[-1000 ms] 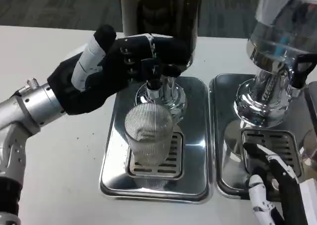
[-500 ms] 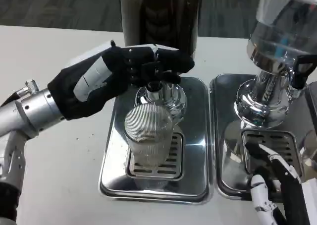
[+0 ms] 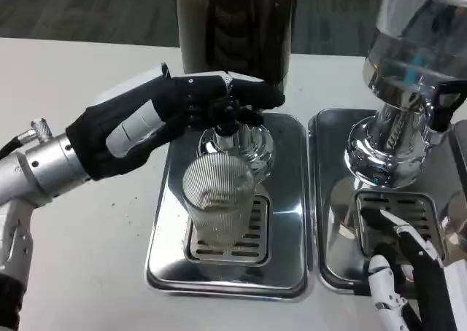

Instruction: Grasp the cup under the faucet to collect the drink, then remove the cup.

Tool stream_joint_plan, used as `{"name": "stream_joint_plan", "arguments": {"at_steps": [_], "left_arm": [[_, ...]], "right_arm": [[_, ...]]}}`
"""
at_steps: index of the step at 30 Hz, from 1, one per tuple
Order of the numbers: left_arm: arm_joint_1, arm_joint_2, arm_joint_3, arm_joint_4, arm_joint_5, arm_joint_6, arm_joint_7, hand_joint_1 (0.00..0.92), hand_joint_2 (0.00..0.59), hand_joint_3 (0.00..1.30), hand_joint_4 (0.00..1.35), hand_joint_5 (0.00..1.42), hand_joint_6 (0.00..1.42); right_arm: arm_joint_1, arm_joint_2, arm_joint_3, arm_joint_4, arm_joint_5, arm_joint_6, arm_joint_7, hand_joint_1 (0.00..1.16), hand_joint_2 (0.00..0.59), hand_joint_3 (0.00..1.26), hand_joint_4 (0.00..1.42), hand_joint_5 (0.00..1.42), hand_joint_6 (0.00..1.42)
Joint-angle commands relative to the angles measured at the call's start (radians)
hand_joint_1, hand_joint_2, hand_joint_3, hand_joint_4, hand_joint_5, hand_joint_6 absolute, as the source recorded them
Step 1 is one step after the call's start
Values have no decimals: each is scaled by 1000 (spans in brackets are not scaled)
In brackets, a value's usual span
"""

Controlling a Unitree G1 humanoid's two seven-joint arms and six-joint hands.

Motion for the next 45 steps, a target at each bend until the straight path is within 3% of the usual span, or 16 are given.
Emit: {"name": "stream_joint_plan", "arguments": {"at_steps": [1,20,31,32,37,45], "left_arm": [[44,9,-33,-19,34,-26,-31,0,59,301,176,127,219],[65,23,-45,-27,82,-209,14,0,58,287,164,107,229],[72,39,-60,-17,93,-258,53,0,58,287,161,107,233],[73,41,-62,-17,95,-262,56,0,58,287,162,107,234],[83,42,-67,-23,90,-269,64,0,61,287,163,107,234],[100,49,-68,-46,89,-277,80,0,64,287,164,107,234]], "right_arm": [[-3,-7,-8,-17,3,-2,9,163,538,295,252,187,63],[-29,-5,-15,-8,12,2,31,162,538,295,246,175,63],[-44,-11,-13,-15,38,-14,58,180,525,274,234,173,63],[-48,-14,-13,-16,51,-14,71,239,460,252,213,171,63],[-89,-33,-11,-31,112,21,175,353,295,128,145,135,53],[-150,-40,9,-39,132,60,254,402,235,10,27,34,0]]}}
